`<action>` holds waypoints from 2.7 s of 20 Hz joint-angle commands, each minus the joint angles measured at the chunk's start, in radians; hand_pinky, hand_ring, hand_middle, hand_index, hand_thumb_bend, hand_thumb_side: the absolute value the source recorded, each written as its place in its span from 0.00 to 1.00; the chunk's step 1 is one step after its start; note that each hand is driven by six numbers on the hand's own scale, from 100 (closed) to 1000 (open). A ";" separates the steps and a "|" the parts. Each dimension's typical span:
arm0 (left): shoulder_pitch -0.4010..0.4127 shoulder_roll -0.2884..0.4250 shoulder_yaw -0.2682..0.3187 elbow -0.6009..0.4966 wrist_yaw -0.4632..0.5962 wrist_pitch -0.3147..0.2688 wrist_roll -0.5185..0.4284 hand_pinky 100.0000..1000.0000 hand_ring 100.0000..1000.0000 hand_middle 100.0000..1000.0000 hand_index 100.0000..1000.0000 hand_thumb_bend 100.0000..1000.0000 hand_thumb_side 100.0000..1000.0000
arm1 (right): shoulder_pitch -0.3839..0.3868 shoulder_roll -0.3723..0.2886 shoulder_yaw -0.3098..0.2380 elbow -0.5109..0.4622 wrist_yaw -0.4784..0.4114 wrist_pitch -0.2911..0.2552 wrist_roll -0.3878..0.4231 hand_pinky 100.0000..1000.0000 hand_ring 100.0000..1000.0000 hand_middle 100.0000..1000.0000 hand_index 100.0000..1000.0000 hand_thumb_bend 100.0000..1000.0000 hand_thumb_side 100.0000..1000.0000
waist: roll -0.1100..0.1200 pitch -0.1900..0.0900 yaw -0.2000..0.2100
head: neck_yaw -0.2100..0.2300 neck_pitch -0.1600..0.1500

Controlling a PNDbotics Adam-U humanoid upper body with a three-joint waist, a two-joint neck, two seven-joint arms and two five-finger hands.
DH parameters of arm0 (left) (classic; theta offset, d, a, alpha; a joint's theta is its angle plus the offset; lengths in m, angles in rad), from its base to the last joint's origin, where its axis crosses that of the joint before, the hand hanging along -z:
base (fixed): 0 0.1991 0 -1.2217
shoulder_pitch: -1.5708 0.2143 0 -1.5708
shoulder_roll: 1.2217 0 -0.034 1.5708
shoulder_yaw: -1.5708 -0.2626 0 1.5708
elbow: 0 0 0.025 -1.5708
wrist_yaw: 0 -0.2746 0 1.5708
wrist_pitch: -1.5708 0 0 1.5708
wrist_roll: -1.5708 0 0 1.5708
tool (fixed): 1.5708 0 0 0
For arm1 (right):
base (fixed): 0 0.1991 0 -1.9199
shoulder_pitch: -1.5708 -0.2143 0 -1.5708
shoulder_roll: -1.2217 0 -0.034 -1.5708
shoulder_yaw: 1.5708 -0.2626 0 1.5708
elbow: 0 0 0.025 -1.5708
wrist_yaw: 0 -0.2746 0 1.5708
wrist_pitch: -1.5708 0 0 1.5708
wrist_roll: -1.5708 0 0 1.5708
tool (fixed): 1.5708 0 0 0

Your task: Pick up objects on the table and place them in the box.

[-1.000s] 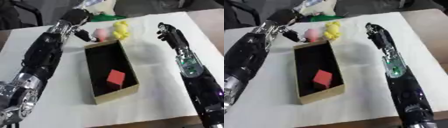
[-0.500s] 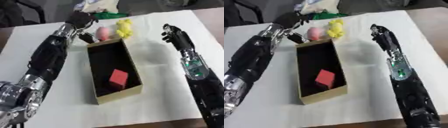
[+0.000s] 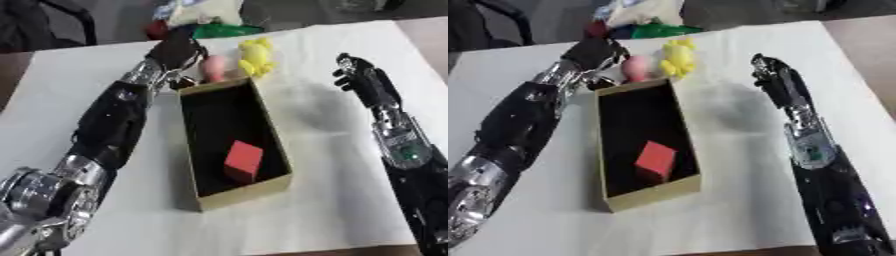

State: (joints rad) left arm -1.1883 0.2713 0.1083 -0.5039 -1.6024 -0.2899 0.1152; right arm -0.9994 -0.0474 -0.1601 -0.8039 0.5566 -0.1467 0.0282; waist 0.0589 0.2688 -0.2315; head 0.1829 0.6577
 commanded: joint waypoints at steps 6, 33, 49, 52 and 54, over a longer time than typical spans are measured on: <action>-0.014 0.005 0.003 -0.026 0.024 0.006 0.094 0.42 0.38 0.30 0.56 0.04 0.06 | -0.022 -0.015 0.001 -0.018 -0.009 -0.002 0.001 0.68 0.64 0.61 0.85 0.00 1.00 | -0.007 -0.021 0.004 | 0.004 -0.012; 0.037 0.068 -0.207 -0.236 0.322 -0.297 0.154 0.40 0.35 0.25 0.50 0.02 0.00 | 0.010 -0.043 -0.014 -0.002 0.017 0.010 -0.013 0.68 0.64 0.62 0.85 0.00 1.00 | -0.012 -0.155 0.091 | -0.030 0.050; 0.118 0.008 -0.424 -0.289 0.360 -0.505 0.031 0.42 0.37 0.27 0.52 0.03 0.05 | 0.009 -0.036 -0.011 0.005 0.017 0.009 -0.008 0.69 0.64 0.62 0.86 0.00 1.00 | -0.030 -0.176 0.114 | -0.057 0.067; 0.129 -0.052 -0.437 -0.249 0.320 -0.539 0.008 0.42 0.37 0.28 0.52 0.01 0.07 | 0.009 -0.037 -0.011 0.008 0.016 0.009 -0.008 0.69 0.64 0.62 0.86 0.00 1.00 | -0.036 -0.175 0.119 | -0.063 0.068; 0.135 -0.082 -0.435 -0.231 0.295 -0.553 0.003 0.43 0.38 0.29 0.53 0.00 0.09 | 0.008 -0.036 -0.010 0.010 0.015 0.009 -0.007 0.69 0.64 0.62 0.86 0.00 1.00 | -0.039 -0.174 0.119 | -0.064 0.068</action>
State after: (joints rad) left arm -1.0349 0.1969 -0.3276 -0.7345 -1.2934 -0.8302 0.1219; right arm -0.9677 -0.0745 -0.1722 -0.7843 0.5709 -0.1378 0.0197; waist 0.0225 0.1118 -0.1143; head 0.1208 0.7208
